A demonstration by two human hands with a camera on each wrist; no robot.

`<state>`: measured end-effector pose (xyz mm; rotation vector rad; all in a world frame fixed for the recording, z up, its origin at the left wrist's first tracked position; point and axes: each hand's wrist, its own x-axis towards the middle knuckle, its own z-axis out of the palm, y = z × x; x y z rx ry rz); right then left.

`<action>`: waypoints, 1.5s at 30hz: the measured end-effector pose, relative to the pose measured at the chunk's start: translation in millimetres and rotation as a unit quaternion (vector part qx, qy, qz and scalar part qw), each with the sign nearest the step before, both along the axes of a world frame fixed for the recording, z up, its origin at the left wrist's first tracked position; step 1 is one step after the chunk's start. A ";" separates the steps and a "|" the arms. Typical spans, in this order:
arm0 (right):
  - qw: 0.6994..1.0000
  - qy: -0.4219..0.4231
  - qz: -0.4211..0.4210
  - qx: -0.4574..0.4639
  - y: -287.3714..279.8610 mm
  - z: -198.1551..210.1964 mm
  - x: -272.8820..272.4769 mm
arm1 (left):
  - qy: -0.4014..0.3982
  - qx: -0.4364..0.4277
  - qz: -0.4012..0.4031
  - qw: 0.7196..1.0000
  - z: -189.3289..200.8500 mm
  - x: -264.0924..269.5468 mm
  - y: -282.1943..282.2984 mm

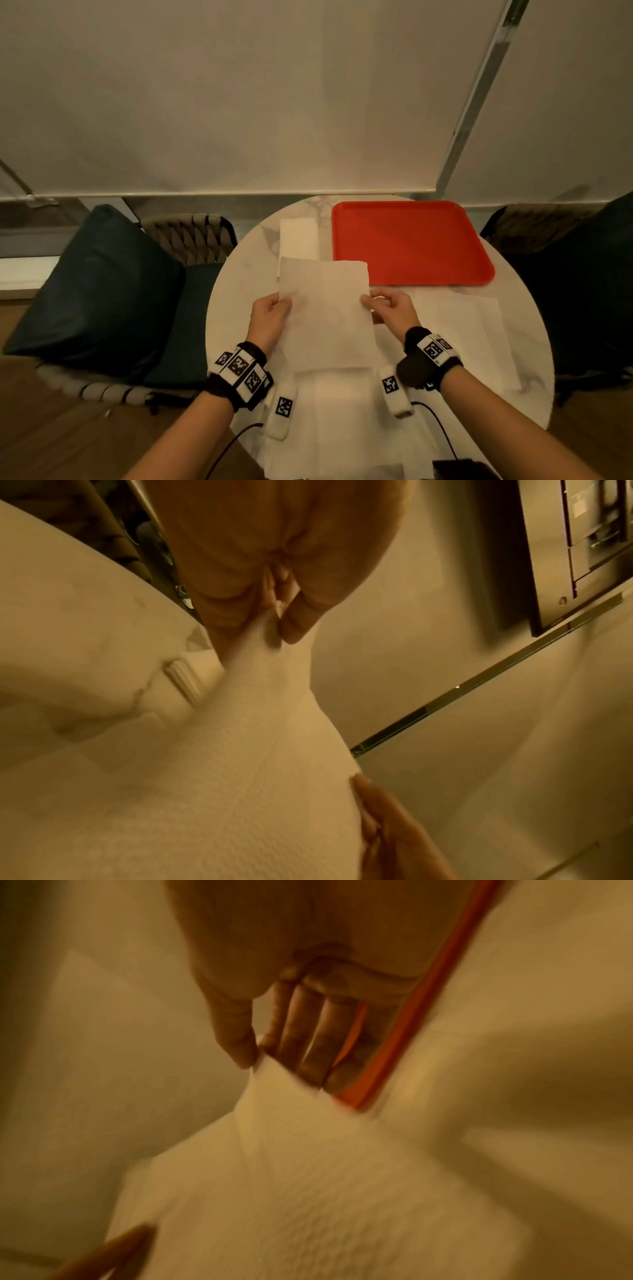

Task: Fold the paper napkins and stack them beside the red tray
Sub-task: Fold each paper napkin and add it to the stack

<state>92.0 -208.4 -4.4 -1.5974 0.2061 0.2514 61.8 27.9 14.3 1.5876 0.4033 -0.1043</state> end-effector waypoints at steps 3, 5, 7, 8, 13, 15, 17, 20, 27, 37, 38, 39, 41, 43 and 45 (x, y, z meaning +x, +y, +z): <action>0.998 -0.045 0.022 -0.034 17.2 3.5 6.2 | -0.007 0.005 -0.008 1.000 -1.5 3.8 0.8; 0.996 -0.071 0.038 -0.039 31.1 6.3 8.7 | -0.006 -0.006 -0.010 1.000 2.8 6.2 -4.6; 0.994 -0.089 0.059 -0.032 45.8 10.4 11.2 | -0.003 -0.026 -0.012 1.000 7.9 8.4 -10.7; 0.992 -0.096 0.072 -0.028 53.0 13.9 11.3 | -0.003 -0.032 -0.016 0.999 9.1 10.2 -13.2; 0.977 -0.102 0.186 -0.022 77.4 23.2 9.9 | -0.032 -0.082 -0.048 0.995 12.6 16.7 -17.4; 0.975 -0.092 0.199 -0.032 78.2 21.0 12.9 | -0.034 -0.081 -0.042 0.995 10.0 20.4 -15.6; 0.980 -0.089 0.174 -0.031 74.5 17.6 17.5 | -0.034 -0.064 -0.029 0.997 4.3 24.1 -10.6; 0.985 -0.105 0.106 -0.087 64.6 9.2 30.0 | -0.037 -0.039 -0.016 0.998 -1.8 34.8 -1.1; 0.985 -0.048 0.151 -0.069 68.4 -7.3 68.4 | -0.050 -0.009 -0.052 0.997 -23.6 74.8 16.9; 0.957 -0.097 0.119 -0.245 110.4 -31.8 189.1 | -0.067 0.337 -0.118 0.932 -46.9 195.7 42.4; 0.950 -0.105 0.132 -0.264 112.7 -35.1 200.6 | -0.063 0.349 -0.112 0.928 -51.8 205.1 44.2; 0.943 -0.109 0.143 -0.281 114.6 -39.9 210.9 | -0.060 0.351 -0.106 0.928 -56.8 212.8 44.9; 0.933 -0.111 0.157 -0.303 118.1 -50.5 228.3 | -0.057 0.347 -0.099 0.931 -64.4 224.7 45.7; 0.926 -0.100 0.169 -0.324 120.6 -60.3 240.3 | -0.040 0.350 -0.098 0.931 -73.1 232.3 46.0; 0.914 -0.085 0.187 -0.350 122.0 -69.9 247.2 | -0.015 0.357 -0.102 0.928 -83.2 236.5 44.8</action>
